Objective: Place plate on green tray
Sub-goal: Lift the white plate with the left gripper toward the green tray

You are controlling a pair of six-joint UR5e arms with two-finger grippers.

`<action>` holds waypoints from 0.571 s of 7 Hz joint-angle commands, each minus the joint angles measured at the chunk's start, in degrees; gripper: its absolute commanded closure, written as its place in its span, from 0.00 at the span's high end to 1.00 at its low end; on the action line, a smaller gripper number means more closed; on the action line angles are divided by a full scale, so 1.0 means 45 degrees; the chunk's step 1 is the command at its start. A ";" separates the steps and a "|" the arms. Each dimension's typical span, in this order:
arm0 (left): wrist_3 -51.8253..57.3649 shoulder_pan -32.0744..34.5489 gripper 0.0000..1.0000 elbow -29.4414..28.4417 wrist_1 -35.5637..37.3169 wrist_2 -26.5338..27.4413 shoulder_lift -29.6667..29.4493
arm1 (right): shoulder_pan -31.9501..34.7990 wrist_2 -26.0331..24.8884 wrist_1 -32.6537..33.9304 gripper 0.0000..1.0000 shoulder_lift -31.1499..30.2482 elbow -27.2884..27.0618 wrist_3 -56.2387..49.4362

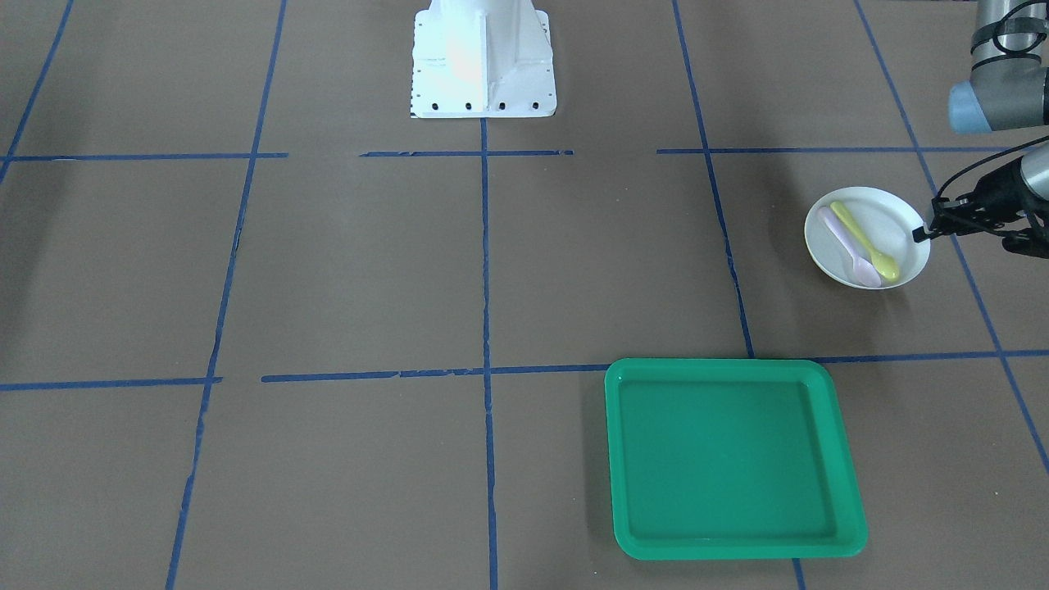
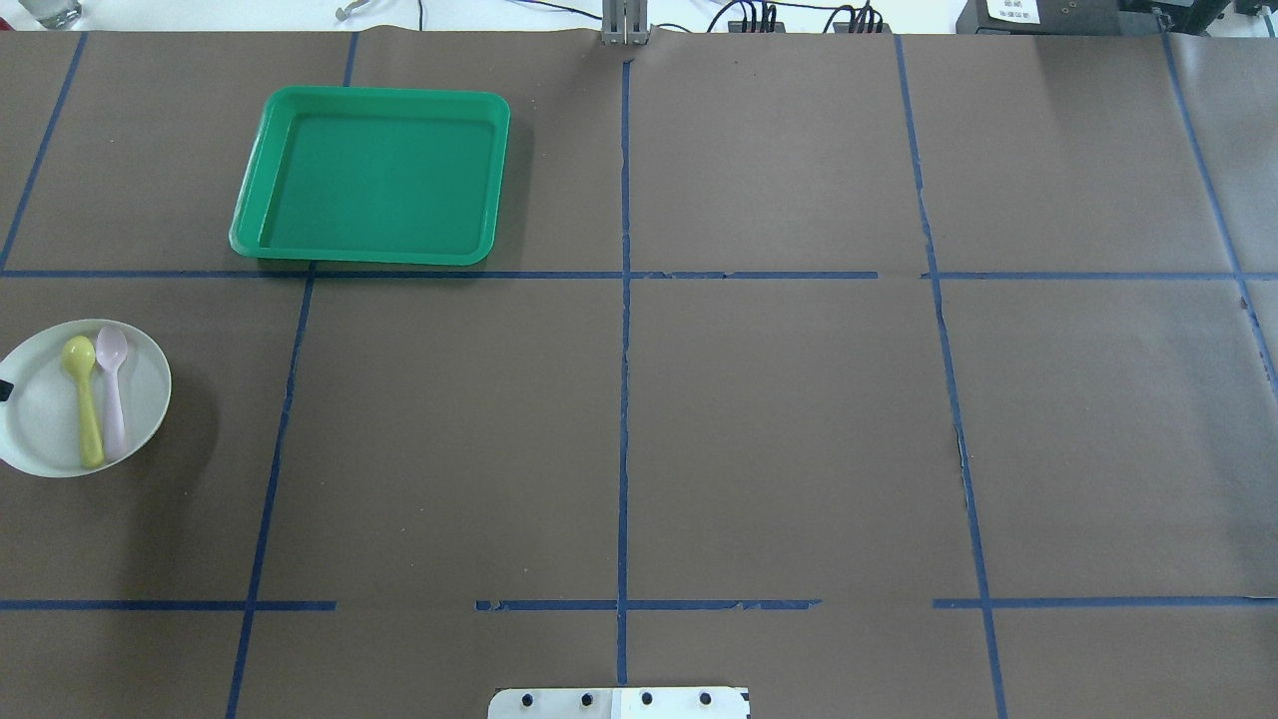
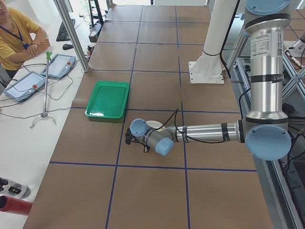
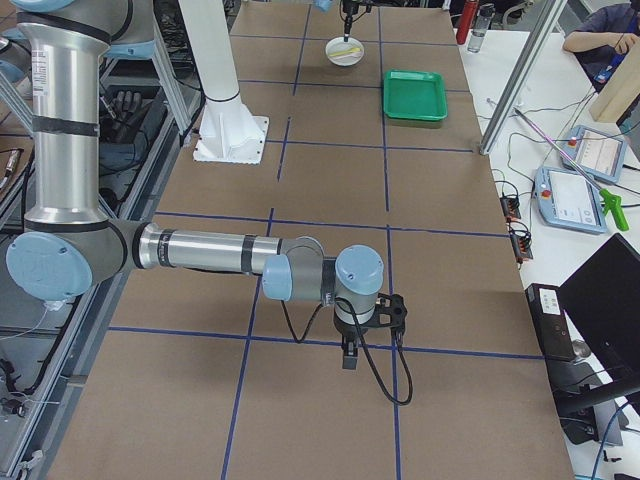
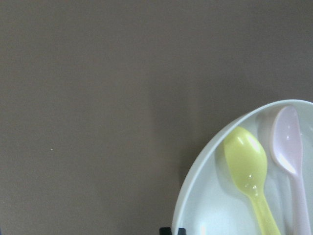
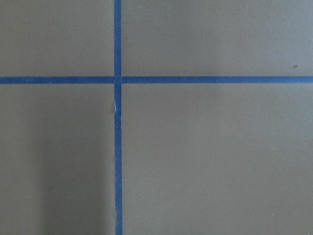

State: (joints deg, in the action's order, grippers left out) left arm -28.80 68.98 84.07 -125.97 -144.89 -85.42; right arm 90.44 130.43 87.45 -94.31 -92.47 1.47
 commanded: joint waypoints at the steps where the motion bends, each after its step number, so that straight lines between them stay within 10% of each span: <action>1: -0.0064 0.0275 0.00 -0.0553 0.0004 -0.0010 -0.1164 | 0.0000 0.0000 0.0000 1.00 0.0000 0.0001 0.0005; 4: -0.0569 0.0432 0.00 -0.2740 0.0063 -0.0010 -0.4330 | 0.0000 0.0000 0.0000 1.00 0.0000 0.0001 -0.0015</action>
State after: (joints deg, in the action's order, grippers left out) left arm -30.02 70.78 75.02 -125.76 -144.93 -100.21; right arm 90.44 130.43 87.45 -94.31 -92.46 1.41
